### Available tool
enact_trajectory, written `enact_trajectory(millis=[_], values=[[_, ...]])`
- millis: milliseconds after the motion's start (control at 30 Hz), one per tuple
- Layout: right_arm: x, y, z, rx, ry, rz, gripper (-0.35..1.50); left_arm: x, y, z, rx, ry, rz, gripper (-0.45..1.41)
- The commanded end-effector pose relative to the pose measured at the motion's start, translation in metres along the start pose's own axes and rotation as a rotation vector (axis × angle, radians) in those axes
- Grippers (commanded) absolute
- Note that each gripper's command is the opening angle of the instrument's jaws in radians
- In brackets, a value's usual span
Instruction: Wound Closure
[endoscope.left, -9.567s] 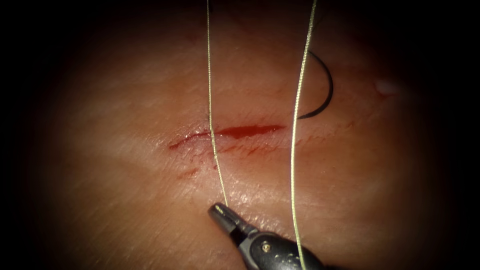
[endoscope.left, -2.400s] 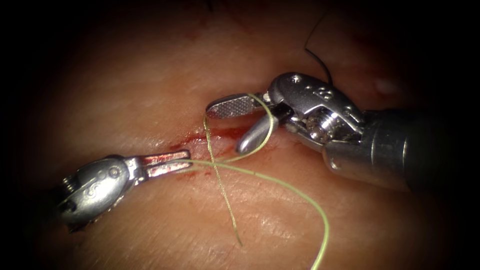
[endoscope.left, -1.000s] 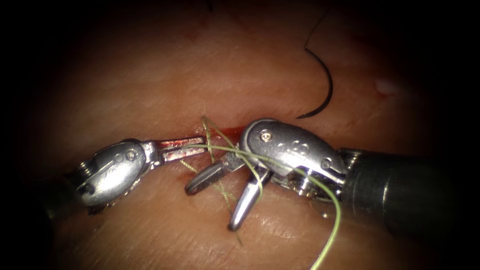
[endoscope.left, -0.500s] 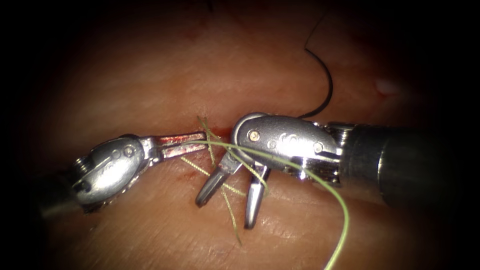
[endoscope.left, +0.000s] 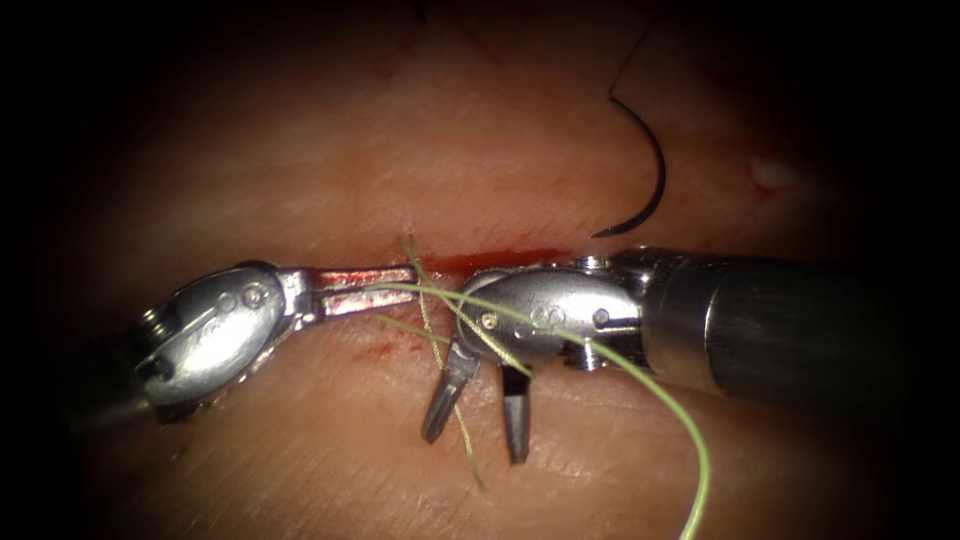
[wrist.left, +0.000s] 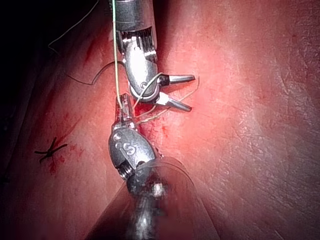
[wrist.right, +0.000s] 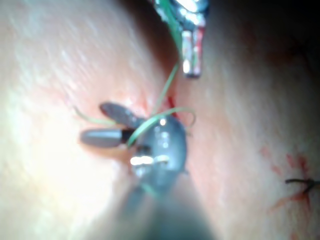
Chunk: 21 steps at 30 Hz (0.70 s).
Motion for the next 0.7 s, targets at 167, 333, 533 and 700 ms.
enact_trajectory(millis=[167,333,533,700], values=[[-0.0017,0.0014,0.0013,-0.027,-0.025,0.000,0.71,-0.0005,-0.0002,0.0005,-0.001,0.001,0.001,-0.45],[-0.0017,0.0022,0.0016,-0.016,-0.034,0.004,-0.35,-0.0005,-0.0002,0.0005,0.001,0.000,0.001,-0.45],[-0.0003,0.0030,-0.0006,-0.118,0.042,0.001,-0.35,-0.0006,0.0003,0.0004,0.001,0.001,0.002,-0.45],[0.0006,0.0026,-0.0032,-0.205,0.139,0.011,-0.35,-0.0009,0.0016,0.0002,-0.001,-0.007,0.008,-0.45]])
